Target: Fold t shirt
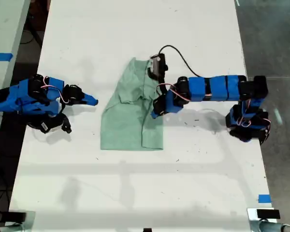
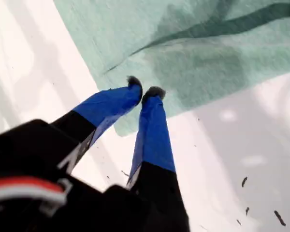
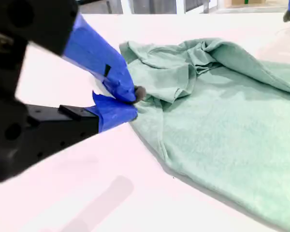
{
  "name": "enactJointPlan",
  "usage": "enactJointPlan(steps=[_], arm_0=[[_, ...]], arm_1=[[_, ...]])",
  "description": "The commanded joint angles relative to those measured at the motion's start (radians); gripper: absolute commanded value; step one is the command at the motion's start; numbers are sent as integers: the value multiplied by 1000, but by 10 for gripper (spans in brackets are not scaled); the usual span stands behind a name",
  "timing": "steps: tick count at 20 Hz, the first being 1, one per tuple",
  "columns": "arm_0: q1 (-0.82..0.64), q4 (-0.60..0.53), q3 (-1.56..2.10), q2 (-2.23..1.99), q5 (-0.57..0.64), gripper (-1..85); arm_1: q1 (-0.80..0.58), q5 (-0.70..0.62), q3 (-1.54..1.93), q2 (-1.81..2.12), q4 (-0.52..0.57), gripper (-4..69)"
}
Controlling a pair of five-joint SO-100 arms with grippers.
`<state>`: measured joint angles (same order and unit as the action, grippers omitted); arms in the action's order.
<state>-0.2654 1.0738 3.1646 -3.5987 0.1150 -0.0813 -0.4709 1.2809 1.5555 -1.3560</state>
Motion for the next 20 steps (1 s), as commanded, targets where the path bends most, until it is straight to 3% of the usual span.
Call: enactJointPlan(steps=[1, 3, 5, 6, 8, 11, 13, 20], arm_0=[[14, 0, 2, -8, -11, 1], [12, 2, 2, -8, -11, 1], [12, 2, 2, -8, -11, 1], [11, 2, 2, -8, -12, 1], [2, 3, -2, -8, -9, 1], [-21, 25, -23, -8, 0, 1], [-58, 60, -58, -8, -5, 1], [-32, 40, -38, -8, -14, 1]], arm_1=[[-34, 40, 249, 296, 8, 15], [-63, 83, 604, 540, 109, 15], [-112, 91, 1058, 879, 316, 15], [-132, 97, 1244, 1058, 354, 15], [-144, 118, 1482, 1419, 290, 15], [-190, 124, 1715, 1965, 26, 15], [-169, 187, 1782, 1953, 46, 15], [-169, 215, 1782, 1953, 28, 14]])
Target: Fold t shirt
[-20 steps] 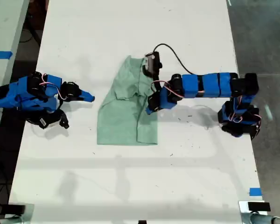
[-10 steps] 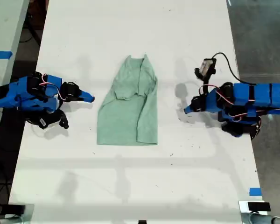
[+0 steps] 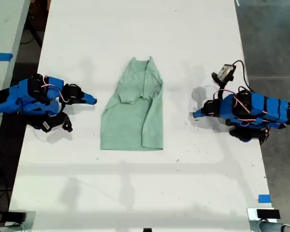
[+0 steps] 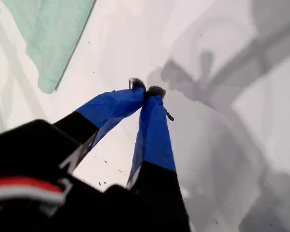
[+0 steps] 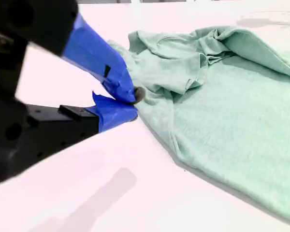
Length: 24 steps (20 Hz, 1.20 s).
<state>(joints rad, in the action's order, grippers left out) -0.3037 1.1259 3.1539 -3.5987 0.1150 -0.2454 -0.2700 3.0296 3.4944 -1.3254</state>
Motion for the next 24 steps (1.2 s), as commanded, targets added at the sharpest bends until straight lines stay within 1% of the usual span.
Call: enactJointPlan(steps=[1, 4, 24], arm_0=[[6, -12, -28, -8, -15, 1], [21, -12, -21, -8, -40, 1], [20, -15, -18, -8, -41, 1]], arm_1=[[-5, 17, 35, 14, -3, 14], [-5, 21, 37, 14, -5, 14], [-3, 29, 38, 14, -8, 14]])
